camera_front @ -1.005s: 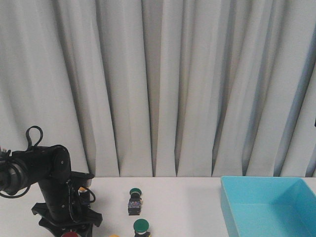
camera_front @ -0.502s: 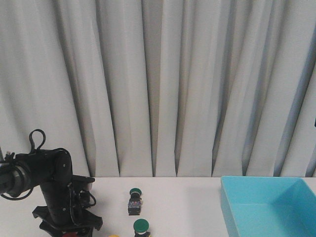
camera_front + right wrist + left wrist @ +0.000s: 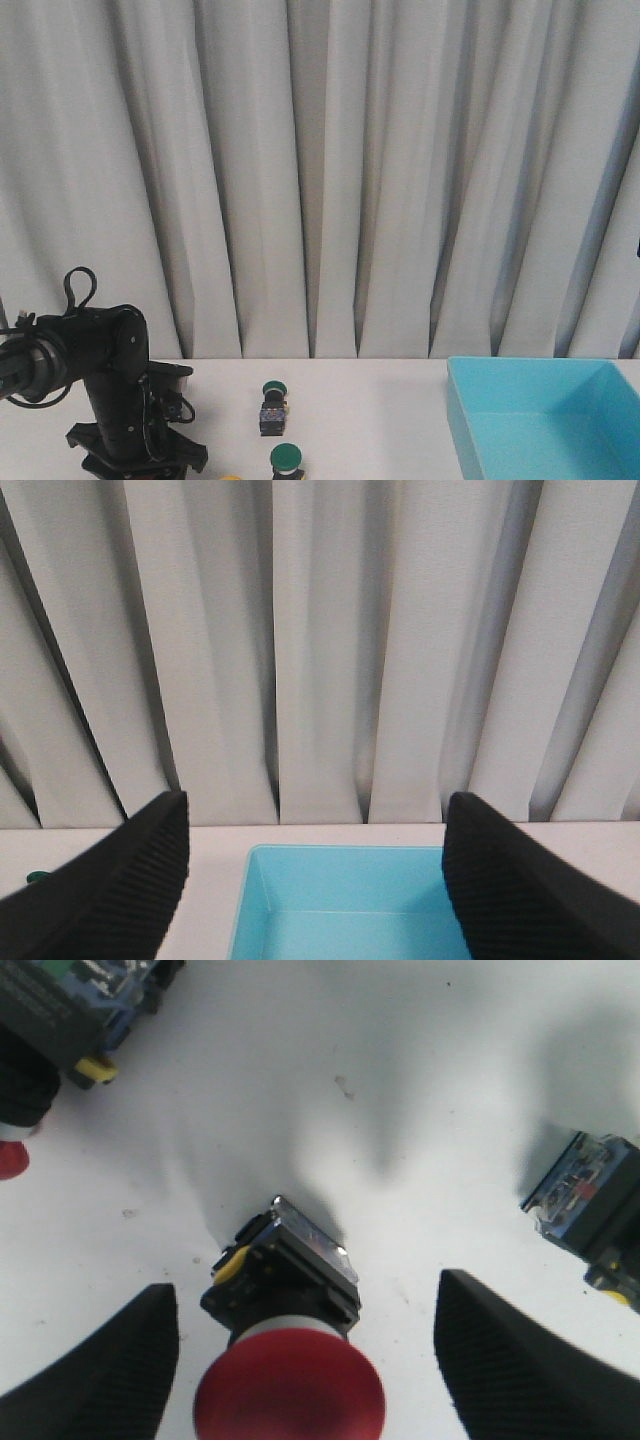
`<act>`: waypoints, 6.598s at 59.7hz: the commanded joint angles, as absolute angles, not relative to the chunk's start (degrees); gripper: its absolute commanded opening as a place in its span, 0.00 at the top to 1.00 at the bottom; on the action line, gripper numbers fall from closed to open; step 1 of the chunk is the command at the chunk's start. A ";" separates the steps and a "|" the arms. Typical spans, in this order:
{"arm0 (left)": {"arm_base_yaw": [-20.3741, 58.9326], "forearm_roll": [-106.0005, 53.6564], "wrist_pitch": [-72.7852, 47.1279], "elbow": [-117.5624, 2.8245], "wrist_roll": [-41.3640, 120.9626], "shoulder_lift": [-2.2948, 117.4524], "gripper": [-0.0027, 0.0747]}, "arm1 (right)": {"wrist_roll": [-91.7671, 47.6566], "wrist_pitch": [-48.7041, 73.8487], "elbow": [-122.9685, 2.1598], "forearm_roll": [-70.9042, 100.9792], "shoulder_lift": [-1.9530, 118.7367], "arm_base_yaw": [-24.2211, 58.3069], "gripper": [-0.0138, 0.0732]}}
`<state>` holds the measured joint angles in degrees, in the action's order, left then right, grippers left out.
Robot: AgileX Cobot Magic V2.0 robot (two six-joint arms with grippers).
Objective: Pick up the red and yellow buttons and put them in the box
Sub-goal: 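Close the left gripper on the red button body and lift, then carry the red button toward the right gripper and grasp it there, then open the left gripper and pull the right gripper away with the button, then lower the red button into the blue box and open the right gripper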
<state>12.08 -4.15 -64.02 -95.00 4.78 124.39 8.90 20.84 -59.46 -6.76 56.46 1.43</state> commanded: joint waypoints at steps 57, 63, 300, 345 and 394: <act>12.06 -4.60 -62.44 -96.62 8.47 114.65 0.97 | 8.28 13.20 -61.42 -7.41 55.97 1.22 0.26; 12.06 -4.60 -61.52 -96.62 8.49 110.81 0.97 | 8.28 13.05 -61.42 -7.28 55.97 1.22 0.26; 24.72 17.69 -47.61 -107.74 14.28 88.41 0.48 | 3.60 13.86 -65.92 -17.94 73.75 2.87 0.78; 24.72 24.81 -51.25 -107.74 9.67 89.26 0.48 | 6.19 28.16 -66.20 -9.76 108.49 2.92 0.63; 24.72 24.81 -50.73 -107.74 0.00 89.32 0.48 | -4.60 42.10 -91.29 2.76 97.16 4.46 0.21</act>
<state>24.63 23.99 -54.40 -105.99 4.35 91.22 0.00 42.66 -85.84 -1.26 103.72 3.48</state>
